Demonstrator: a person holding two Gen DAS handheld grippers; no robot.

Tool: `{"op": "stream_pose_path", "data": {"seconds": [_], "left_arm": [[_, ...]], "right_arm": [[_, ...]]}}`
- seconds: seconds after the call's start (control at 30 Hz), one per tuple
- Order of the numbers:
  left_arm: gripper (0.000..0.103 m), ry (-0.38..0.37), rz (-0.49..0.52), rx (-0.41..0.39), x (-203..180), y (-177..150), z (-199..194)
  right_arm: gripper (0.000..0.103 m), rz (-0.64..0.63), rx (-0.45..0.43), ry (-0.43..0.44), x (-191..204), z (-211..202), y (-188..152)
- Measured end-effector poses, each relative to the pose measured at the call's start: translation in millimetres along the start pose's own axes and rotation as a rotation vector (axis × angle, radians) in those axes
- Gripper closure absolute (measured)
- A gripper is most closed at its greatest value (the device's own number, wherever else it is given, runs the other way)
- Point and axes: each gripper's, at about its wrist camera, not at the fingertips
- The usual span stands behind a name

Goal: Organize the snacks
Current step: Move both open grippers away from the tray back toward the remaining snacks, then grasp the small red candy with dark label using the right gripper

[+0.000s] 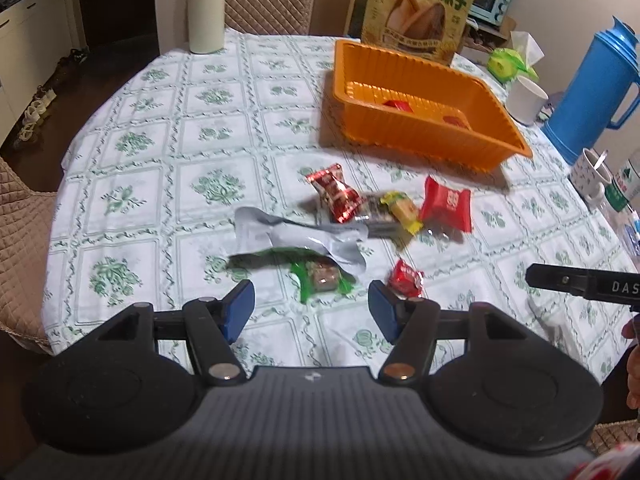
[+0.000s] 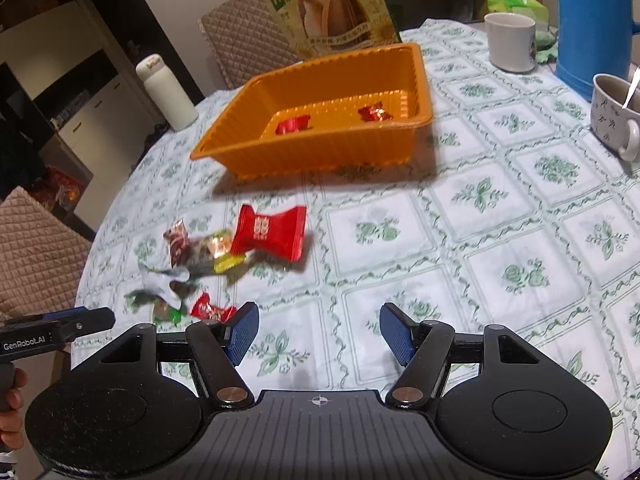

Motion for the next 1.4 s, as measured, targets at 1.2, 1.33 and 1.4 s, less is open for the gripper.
{"op": "stream_pose_path", "data": {"seconds": [1.2,1.33,1.4], "left_arm": [[0.043,0.044,0.023,0.009,29,-13,18],[0.043,0.048,0.031,0.009,32,-13,20],[0.043,0.055,0.044,0.013,34,-13,22]], "right_arm": [[0.056,-0.497,0.064,0.105,84,81,-29],[0.059,-0.563,0.051,0.097,90,89,-33],[0.062,-0.589,0.048,0.101,94,92,-35]]}}
Point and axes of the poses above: each gripper's, at about its wrist camera, not at the fingertips, and z roughly the way its jaws point, x to its left, y to its top, and after that the axes turned 8 degrees about z, right-handed
